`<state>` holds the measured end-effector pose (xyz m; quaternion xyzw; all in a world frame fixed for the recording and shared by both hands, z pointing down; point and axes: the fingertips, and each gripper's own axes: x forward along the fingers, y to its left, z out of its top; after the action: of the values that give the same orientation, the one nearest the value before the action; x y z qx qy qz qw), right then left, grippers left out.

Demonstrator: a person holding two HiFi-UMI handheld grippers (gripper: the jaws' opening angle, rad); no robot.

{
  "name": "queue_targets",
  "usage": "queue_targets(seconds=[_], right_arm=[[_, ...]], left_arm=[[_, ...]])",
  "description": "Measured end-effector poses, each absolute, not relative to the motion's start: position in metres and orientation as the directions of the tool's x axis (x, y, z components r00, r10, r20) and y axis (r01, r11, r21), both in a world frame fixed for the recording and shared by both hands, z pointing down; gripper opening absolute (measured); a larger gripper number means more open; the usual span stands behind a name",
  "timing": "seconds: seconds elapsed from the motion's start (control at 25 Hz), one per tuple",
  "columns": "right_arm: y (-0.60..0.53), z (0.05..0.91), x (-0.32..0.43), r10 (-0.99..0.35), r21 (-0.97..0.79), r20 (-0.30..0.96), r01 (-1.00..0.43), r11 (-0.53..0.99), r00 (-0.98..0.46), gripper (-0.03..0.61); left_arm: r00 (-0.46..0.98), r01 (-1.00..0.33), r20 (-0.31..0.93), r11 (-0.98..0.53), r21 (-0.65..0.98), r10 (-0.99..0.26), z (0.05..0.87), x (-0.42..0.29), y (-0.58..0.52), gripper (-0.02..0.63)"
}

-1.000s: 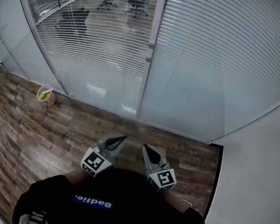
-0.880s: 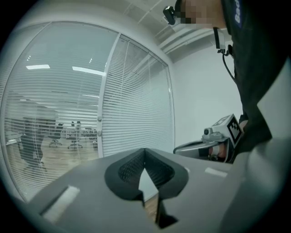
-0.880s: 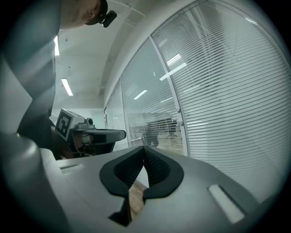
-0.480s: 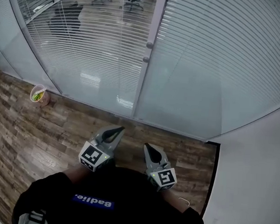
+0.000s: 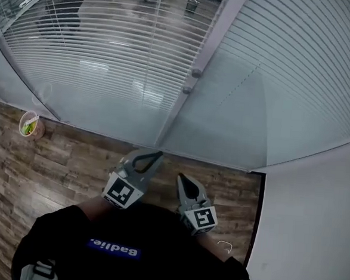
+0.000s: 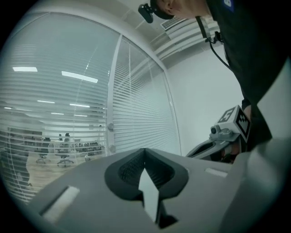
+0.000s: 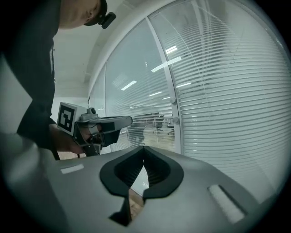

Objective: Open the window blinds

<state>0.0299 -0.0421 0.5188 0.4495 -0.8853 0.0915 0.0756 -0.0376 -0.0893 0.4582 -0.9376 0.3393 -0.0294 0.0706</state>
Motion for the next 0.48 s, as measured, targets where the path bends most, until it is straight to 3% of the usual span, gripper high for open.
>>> queue_targets(seconds=[0.48], right_arm=[[-0.075,0.499,0.014,-0.826,-0.078,0.226,-0.855,0.513,-0.516,0.003]], left_arm=[[0.84,-0.522,0.02,-0.818,-0.24,-0.542,0.454,-0.033,-0.12,0.0]])
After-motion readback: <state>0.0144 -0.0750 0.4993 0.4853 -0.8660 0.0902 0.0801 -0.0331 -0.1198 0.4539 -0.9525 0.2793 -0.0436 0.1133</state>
